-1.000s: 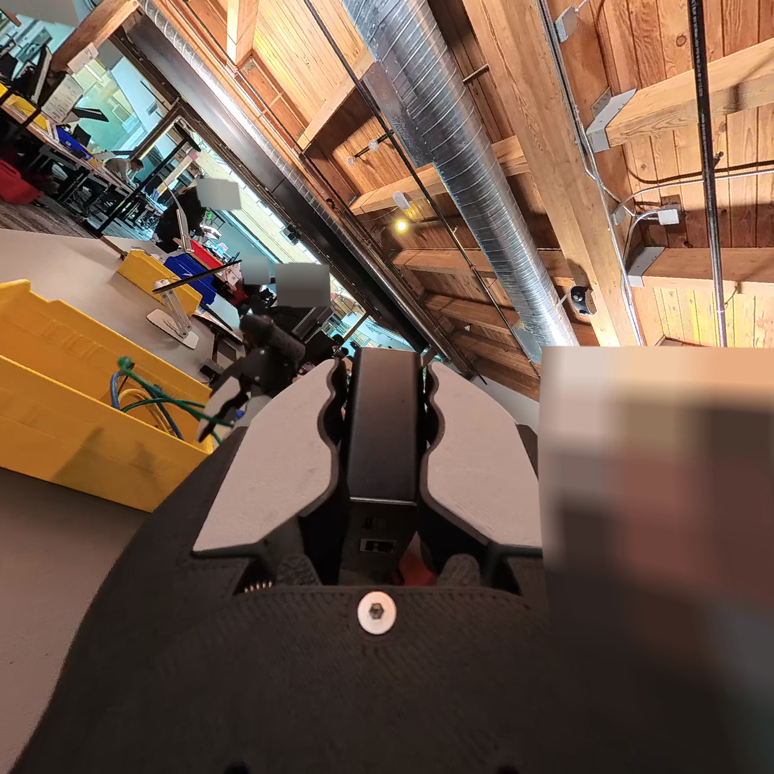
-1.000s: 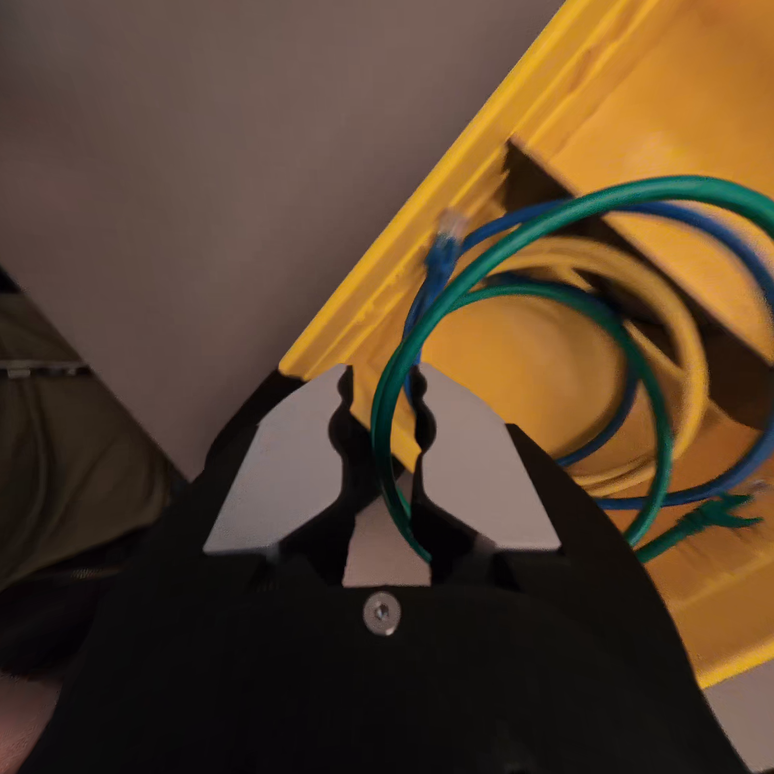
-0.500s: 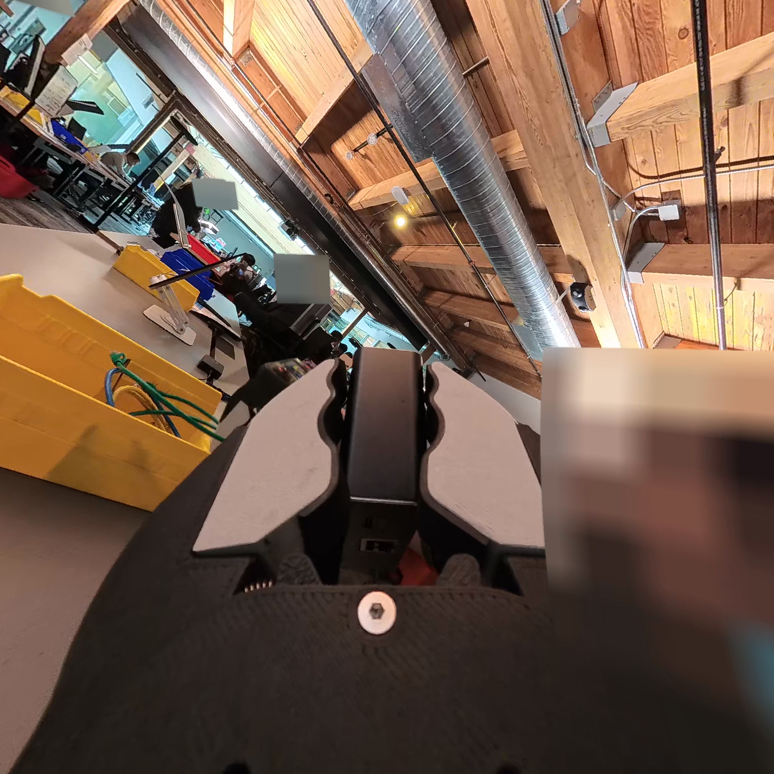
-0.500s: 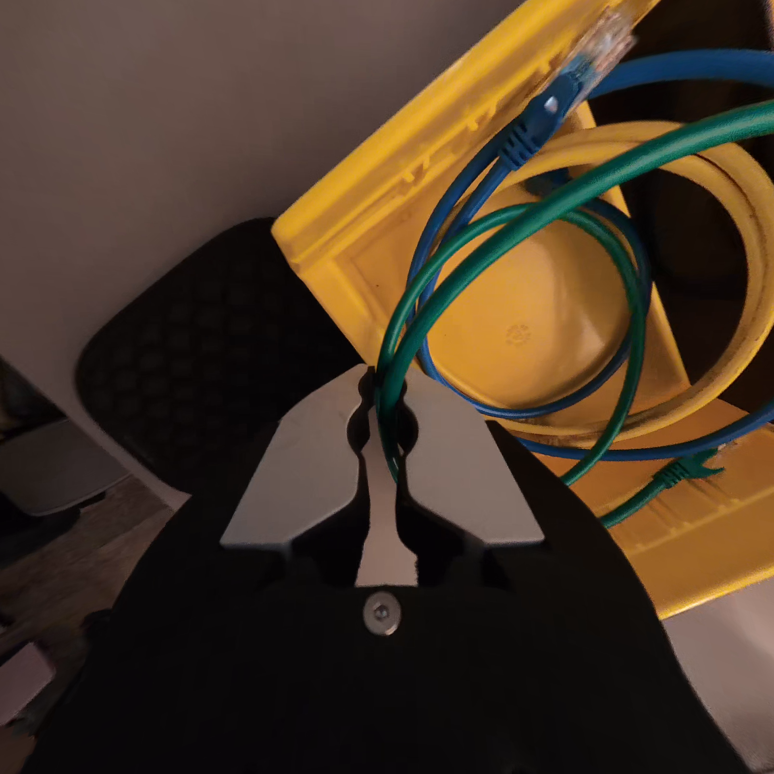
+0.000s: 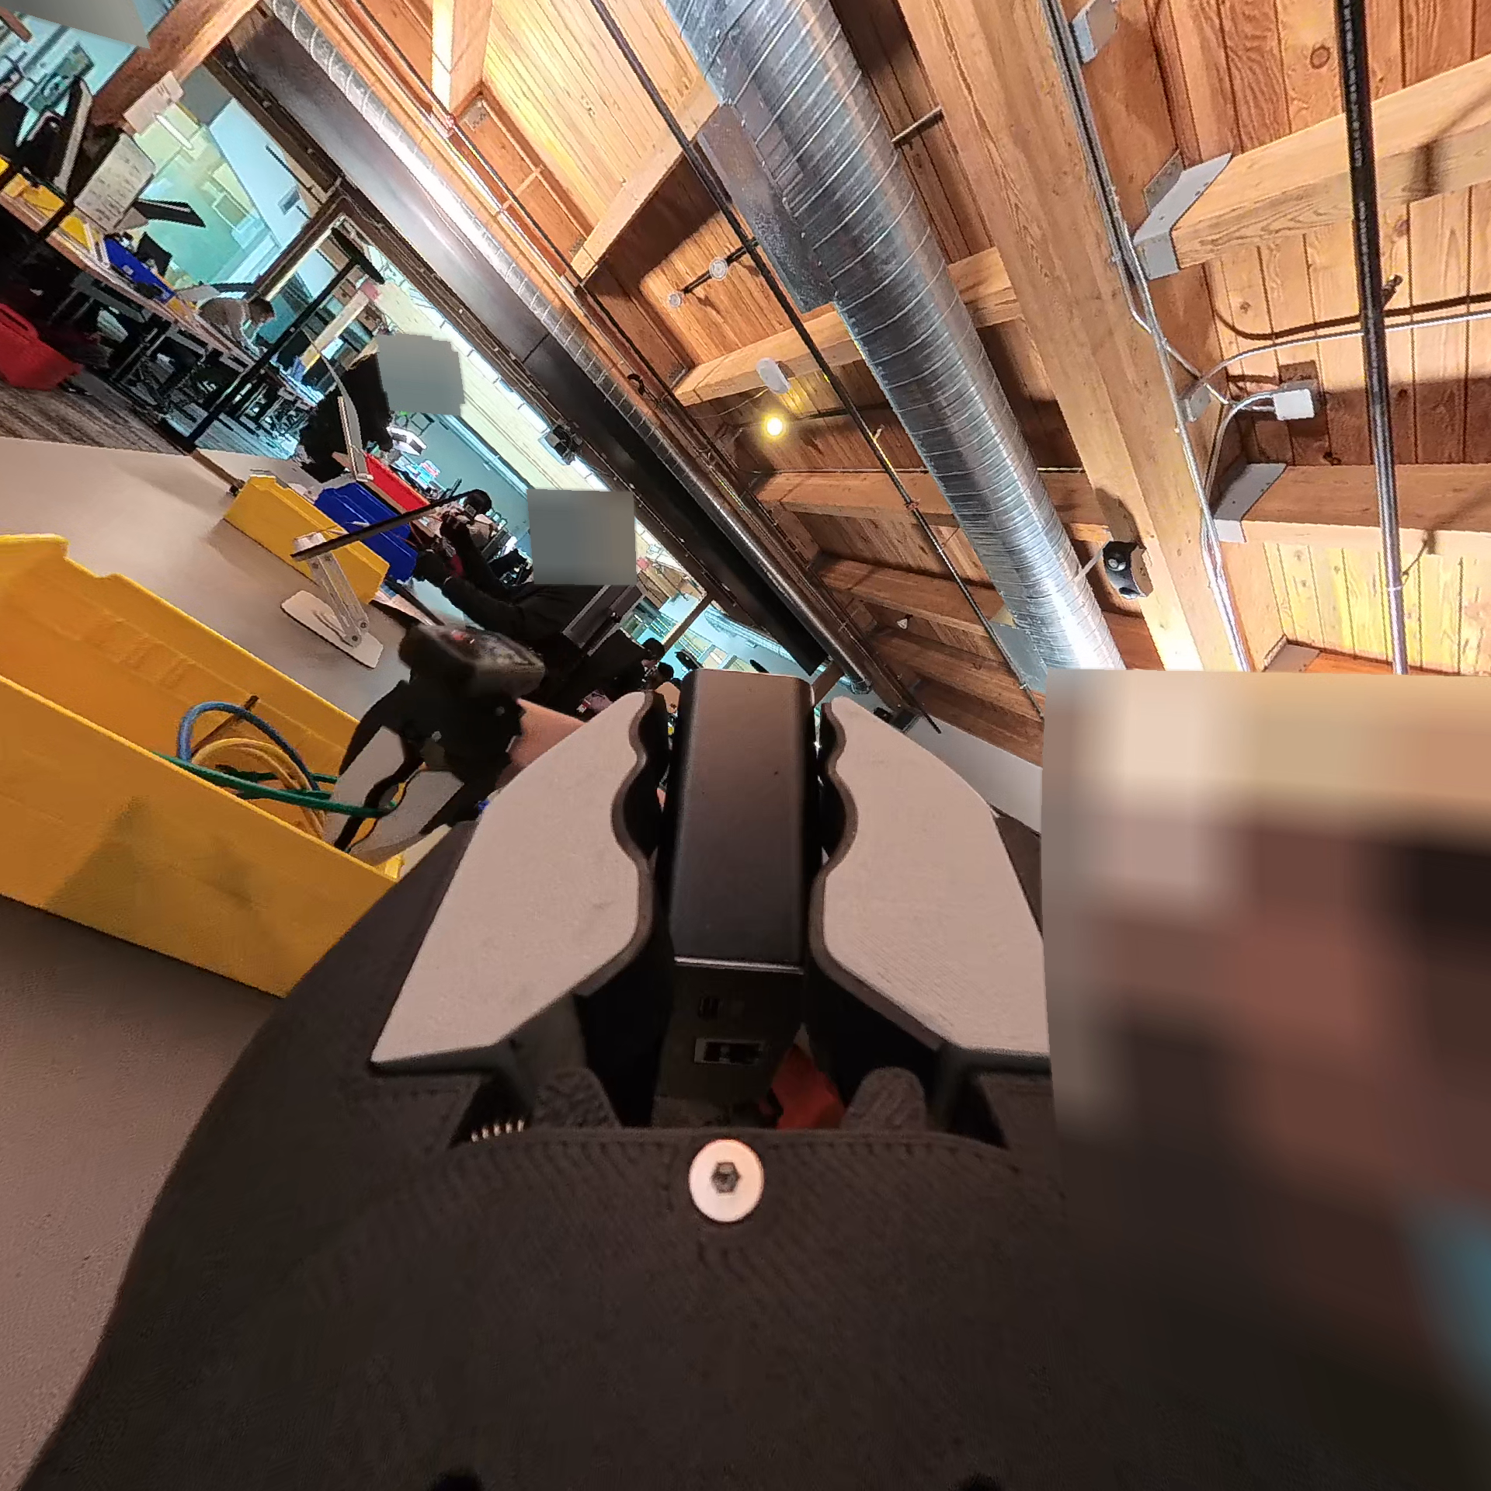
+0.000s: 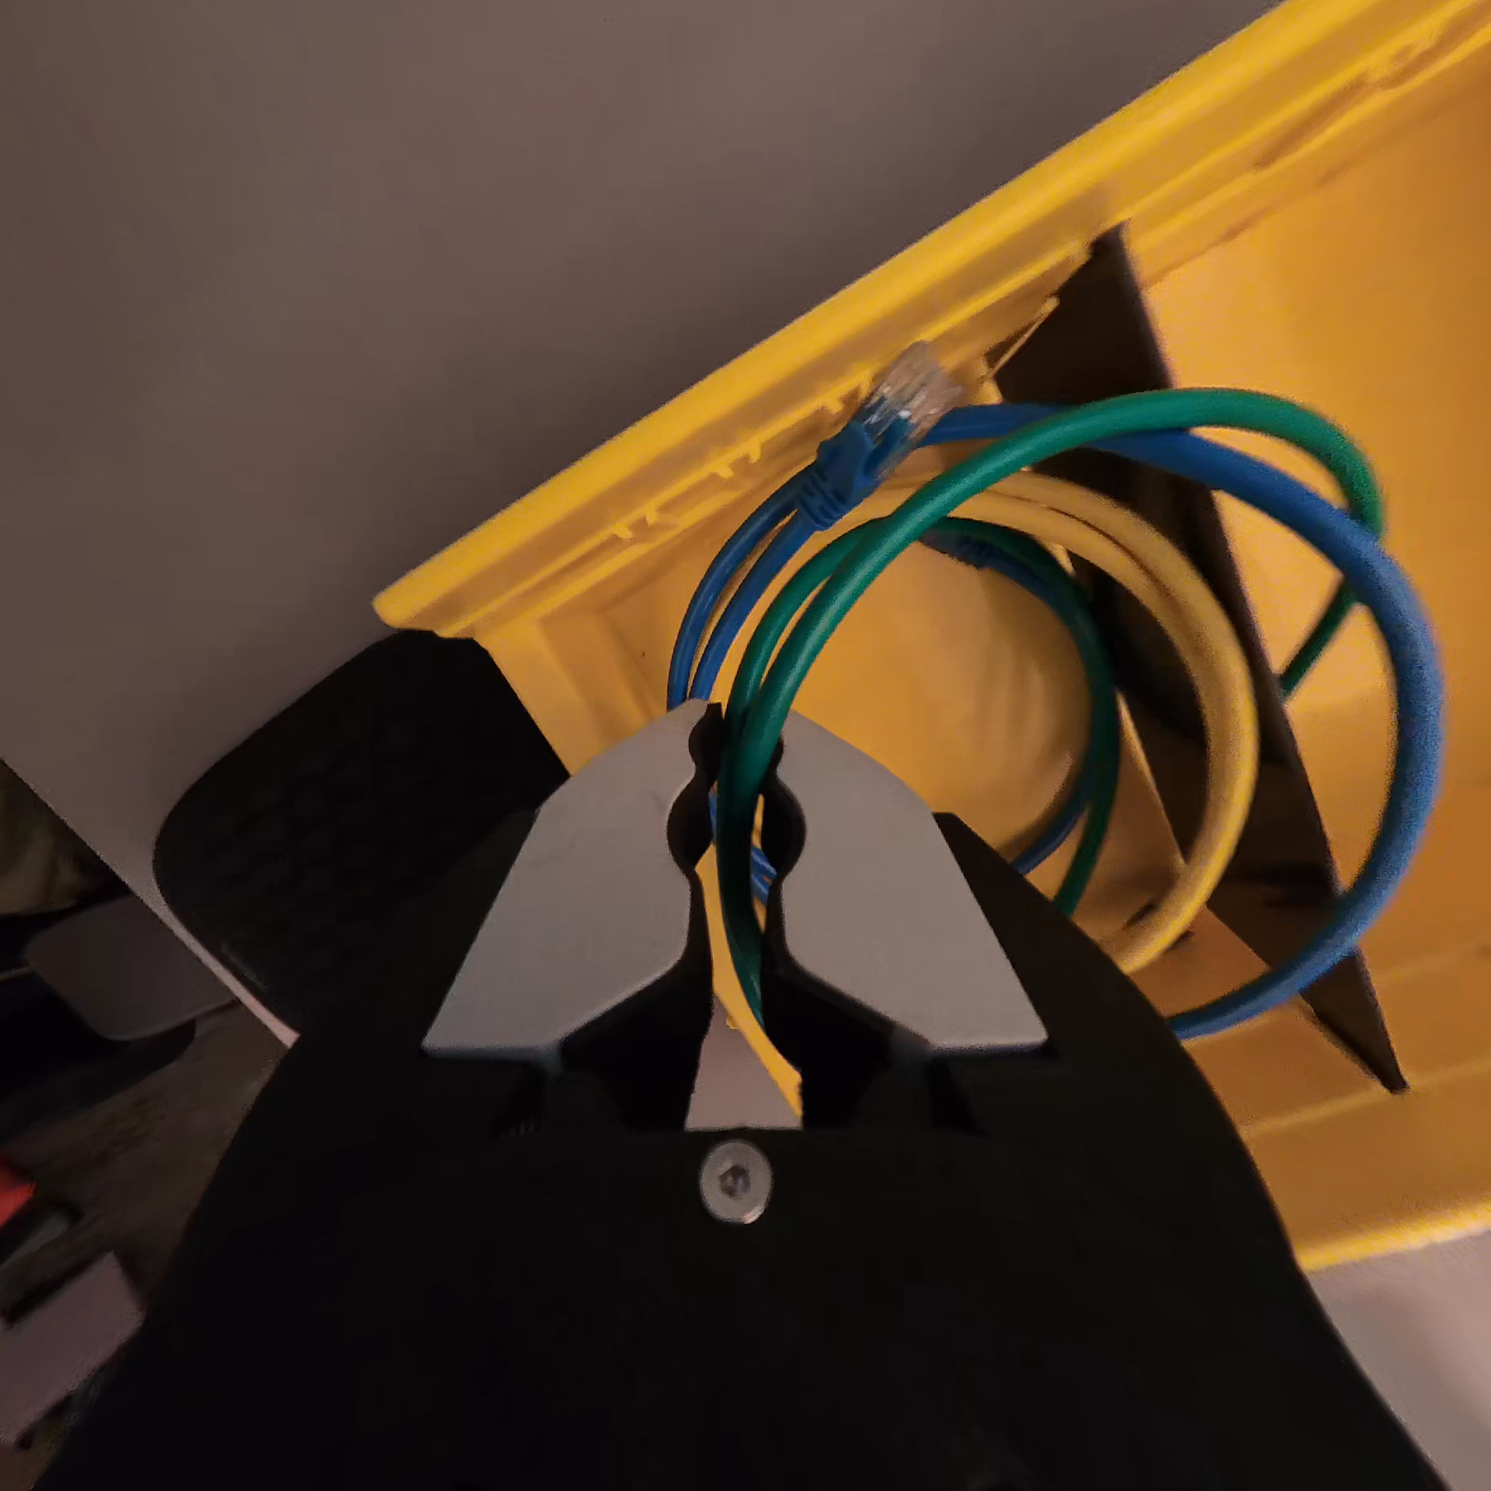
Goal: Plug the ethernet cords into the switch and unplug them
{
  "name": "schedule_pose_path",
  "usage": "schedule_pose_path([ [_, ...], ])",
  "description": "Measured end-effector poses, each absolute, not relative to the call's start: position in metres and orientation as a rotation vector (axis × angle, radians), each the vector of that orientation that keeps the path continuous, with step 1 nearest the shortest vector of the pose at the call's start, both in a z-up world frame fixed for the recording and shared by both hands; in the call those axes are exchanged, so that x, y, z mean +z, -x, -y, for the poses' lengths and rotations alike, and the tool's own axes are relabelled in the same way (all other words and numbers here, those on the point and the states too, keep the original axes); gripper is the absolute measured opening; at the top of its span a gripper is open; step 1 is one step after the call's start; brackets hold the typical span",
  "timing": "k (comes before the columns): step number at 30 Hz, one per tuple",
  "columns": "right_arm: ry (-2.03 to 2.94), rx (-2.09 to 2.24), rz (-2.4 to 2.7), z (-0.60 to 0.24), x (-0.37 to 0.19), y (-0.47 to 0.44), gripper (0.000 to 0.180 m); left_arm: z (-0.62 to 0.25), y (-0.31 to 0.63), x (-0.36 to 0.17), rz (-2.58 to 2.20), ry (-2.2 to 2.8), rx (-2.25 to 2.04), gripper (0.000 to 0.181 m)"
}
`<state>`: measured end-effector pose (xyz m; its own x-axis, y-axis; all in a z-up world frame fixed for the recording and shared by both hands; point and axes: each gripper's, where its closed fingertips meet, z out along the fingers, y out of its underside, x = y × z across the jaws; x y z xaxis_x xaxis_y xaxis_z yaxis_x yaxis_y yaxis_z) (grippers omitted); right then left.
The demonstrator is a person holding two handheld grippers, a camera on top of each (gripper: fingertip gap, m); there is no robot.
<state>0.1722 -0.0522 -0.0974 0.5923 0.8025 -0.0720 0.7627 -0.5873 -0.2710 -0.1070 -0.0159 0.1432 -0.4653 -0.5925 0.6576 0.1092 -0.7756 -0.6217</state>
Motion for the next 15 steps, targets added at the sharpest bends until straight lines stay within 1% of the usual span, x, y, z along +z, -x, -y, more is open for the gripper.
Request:
schedule_pose_path([
  [3,2.618,0.277,1.448,0.059,-0.121,-0.174,0.008,0.017,0.107,0.144,-0.713,1.301,-2.274,0.035],
  [7,2.670,0.282,1.457,0.062,-0.137,-0.177,0.009,0.019,0.108,0.145,-0.724,1.298,-2.274,0.035],
  [10,2.626,0.365,1.402,0.062,-0.127,-0.171,0.013,0.019,0.108,0.145,-0.727,1.297,-2.269,0.035],
  [12,2.609,0.457,1.358,0.068,-0.113,-0.170,0.026,0.018,0.107,0.143,-0.733,1.311,-2.248,0.035],
  [15,2.477,0.515,1.254,0.063,-0.077,-0.172,0.029,0.016,0.103,0.137,-0.765,1.352,-2.174,0.035],
])
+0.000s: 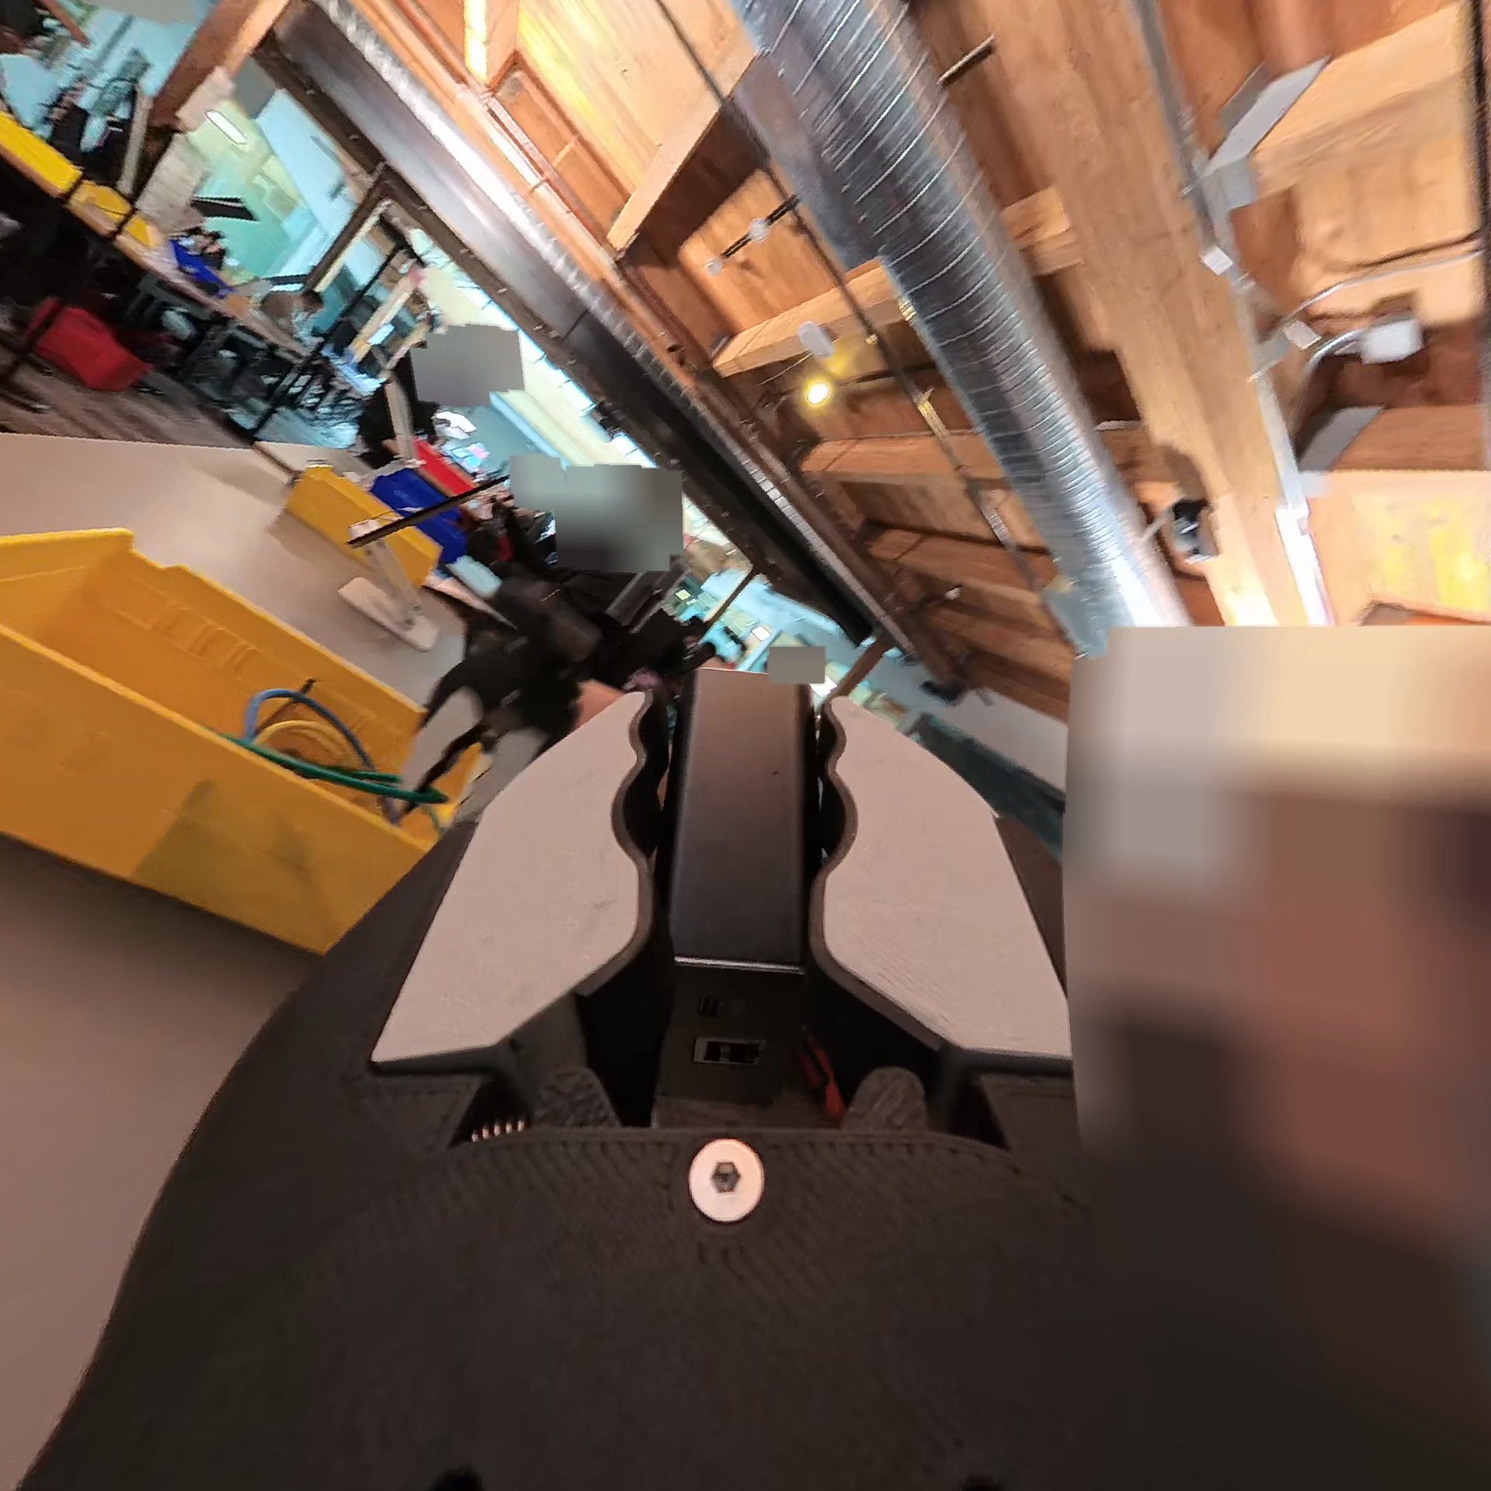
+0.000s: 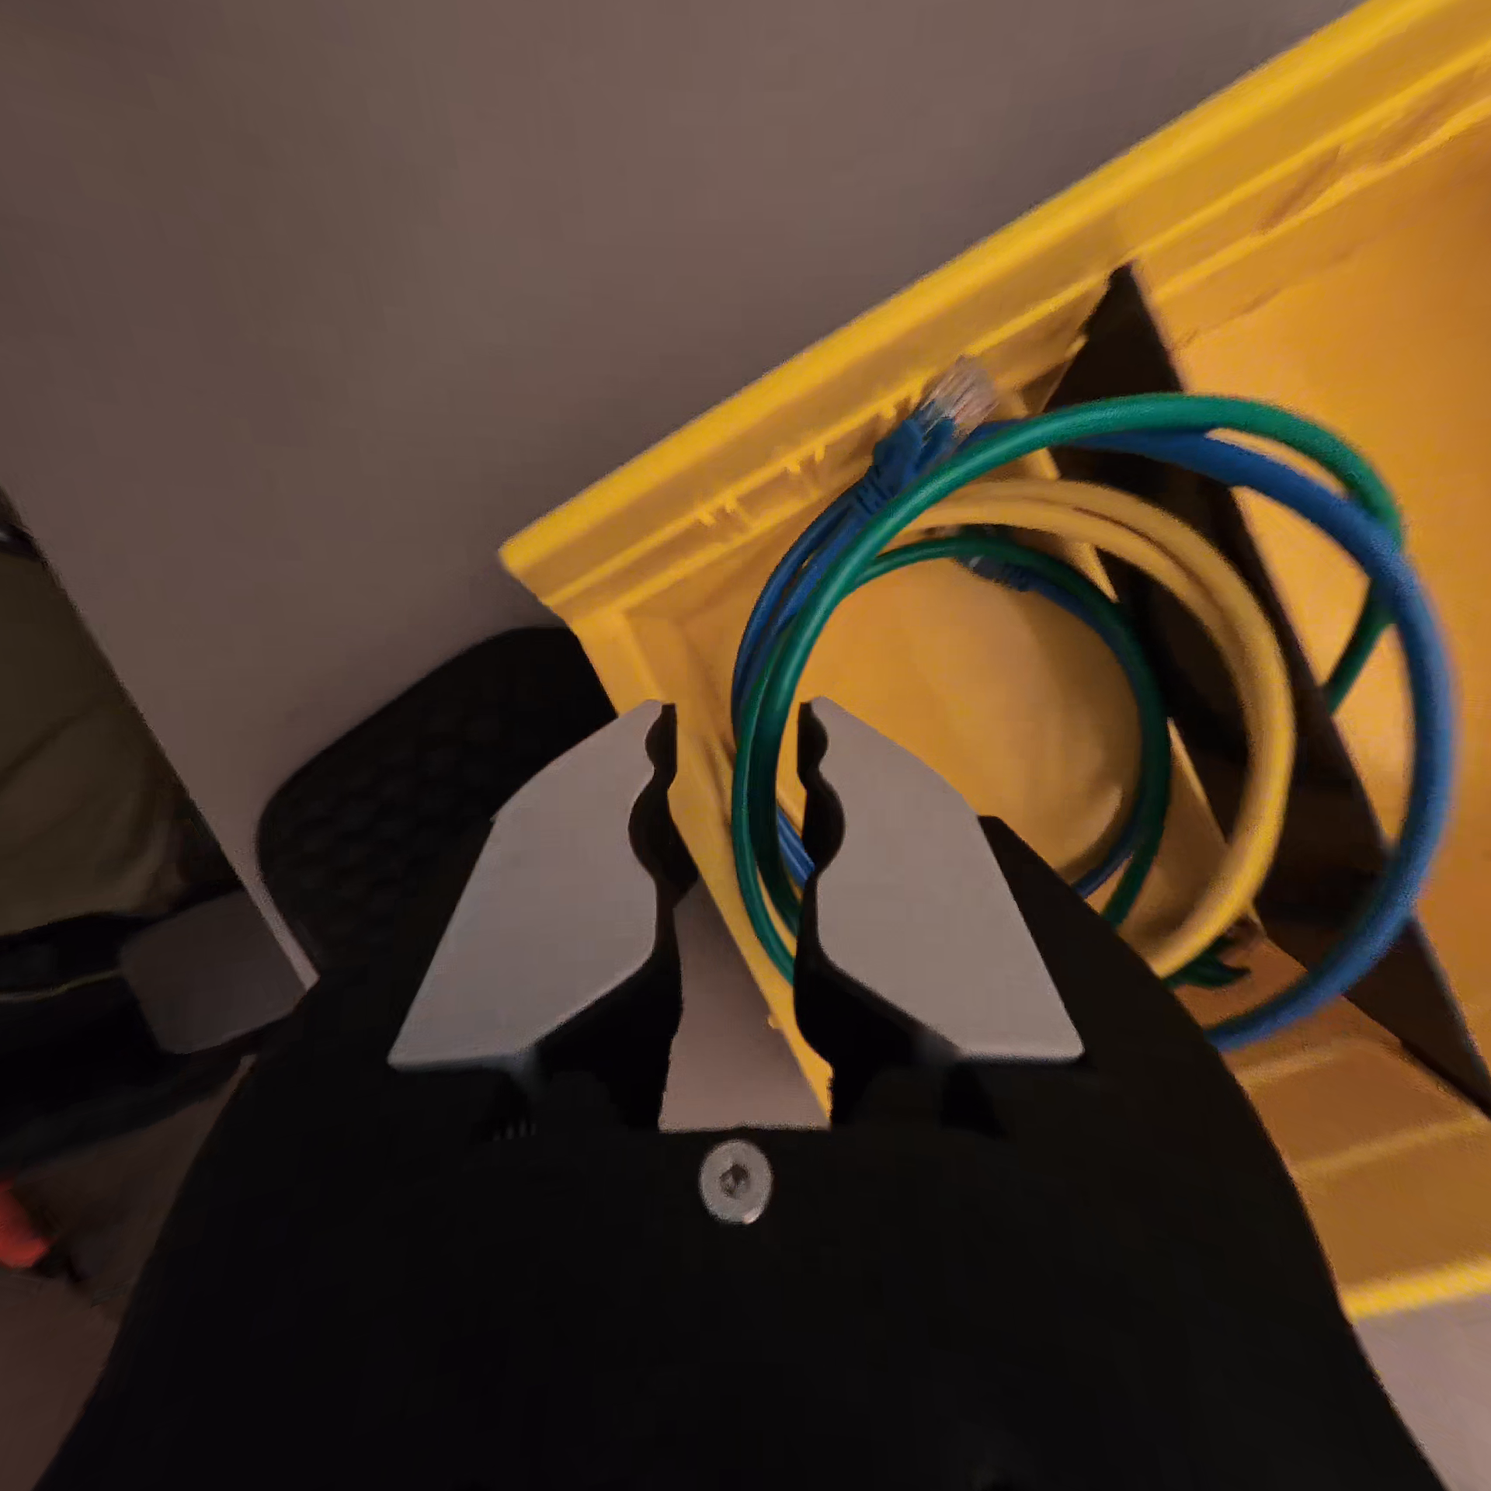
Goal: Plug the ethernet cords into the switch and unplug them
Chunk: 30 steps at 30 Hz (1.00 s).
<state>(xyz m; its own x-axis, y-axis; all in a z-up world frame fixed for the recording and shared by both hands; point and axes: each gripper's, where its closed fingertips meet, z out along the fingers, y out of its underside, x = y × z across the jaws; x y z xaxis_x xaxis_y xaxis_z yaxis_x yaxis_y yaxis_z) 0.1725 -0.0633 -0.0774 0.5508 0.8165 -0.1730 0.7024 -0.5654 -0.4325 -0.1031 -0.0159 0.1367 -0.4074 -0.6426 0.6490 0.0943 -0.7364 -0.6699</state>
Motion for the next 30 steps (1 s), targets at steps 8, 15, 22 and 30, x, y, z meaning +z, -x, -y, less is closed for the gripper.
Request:
schedule_pose_path([
  [8,1.905,0.743,0.953,0.047,0.054,-0.079,0.046,0.023,0.080,0.118,-0.863,1.430,-2.037,0.035],
  [15,1.858,1.186,0.908,0.054,0.064,0.061,0.059,0.035,0.061,0.100,-0.966,1.492,-1.896,0.035],
  [22,1.928,1.092,0.996,0.044,0.048,0.084,0.032,0.043,0.057,0.097,-1.054,1.458,-1.799,0.036],
  [30,2.144,0.832,0.832,0.001,0.052,-0.011,0.032,-0.007,0.101,0.115,-0.592,1.415,-2.235,0.019],
])
